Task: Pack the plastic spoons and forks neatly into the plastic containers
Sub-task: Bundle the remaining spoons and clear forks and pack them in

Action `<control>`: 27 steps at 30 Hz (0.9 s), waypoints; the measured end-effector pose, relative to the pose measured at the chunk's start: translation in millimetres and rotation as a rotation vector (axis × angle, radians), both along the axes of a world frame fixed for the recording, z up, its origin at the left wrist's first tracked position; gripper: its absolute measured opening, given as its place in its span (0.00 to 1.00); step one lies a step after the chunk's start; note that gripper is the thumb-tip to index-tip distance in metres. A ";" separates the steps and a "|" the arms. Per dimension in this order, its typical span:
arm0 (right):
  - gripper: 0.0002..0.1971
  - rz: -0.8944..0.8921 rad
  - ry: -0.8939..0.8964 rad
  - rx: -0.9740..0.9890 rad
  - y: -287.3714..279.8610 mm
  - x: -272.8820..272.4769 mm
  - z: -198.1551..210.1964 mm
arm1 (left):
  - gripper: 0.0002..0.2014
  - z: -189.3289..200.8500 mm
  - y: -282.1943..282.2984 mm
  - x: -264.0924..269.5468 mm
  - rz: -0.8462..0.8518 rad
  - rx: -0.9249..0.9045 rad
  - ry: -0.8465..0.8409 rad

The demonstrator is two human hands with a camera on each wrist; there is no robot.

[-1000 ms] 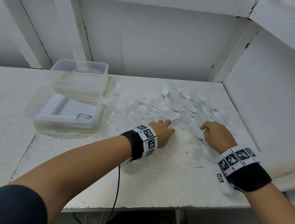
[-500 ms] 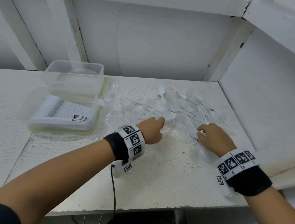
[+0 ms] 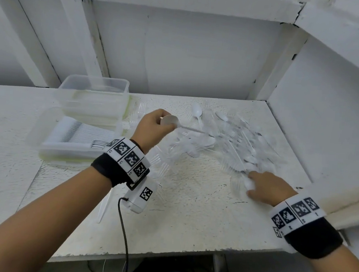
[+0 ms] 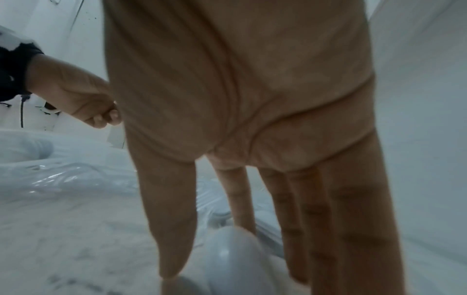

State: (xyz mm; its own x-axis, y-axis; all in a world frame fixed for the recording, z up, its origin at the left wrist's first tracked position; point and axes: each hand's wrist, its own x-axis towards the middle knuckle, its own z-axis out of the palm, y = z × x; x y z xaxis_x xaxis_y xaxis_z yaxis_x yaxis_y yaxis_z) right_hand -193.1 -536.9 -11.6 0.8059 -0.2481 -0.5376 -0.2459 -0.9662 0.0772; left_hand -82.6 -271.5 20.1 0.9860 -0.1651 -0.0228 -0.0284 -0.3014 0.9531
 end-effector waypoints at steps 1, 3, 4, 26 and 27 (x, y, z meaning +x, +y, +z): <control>0.28 -0.010 -0.009 0.007 3.3 -1.6 -2.7 | 0.03 0.4 -0.2 0.0 0.005 -0.020 0.003; 0.27 -0.010 -0.034 0.027 9.0 -3.4 -9.3 | 0.08 0.5 -1.4 -0.5 0.011 -0.054 0.008; 0.26 -0.015 -0.041 0.050 12.3 -4.0 -11.5 | 0.10 0.0 -2.4 -0.8 0.011 -0.068 0.009; 0.06 -0.463 -0.990 1.090 46.3 29.9 48.2 | 0.05 -8.1 -15.6 -4.9 -0.150 0.153 0.040; 0.05 -0.492 -0.972 1.170 50.7 33.4 50.2 | 0.05 -9.6 -16.5 -4.8 -0.151 0.170 0.055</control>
State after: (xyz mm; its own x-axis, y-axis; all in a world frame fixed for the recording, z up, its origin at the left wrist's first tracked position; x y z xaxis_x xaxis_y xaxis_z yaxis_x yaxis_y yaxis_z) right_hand -159.7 -486.2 38.6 0.9097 -0.4137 0.0365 -0.0487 -0.1935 -0.9799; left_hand -87.4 -288.0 10.5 0.9470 -0.2998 -0.1158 -0.0349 -0.4542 0.8902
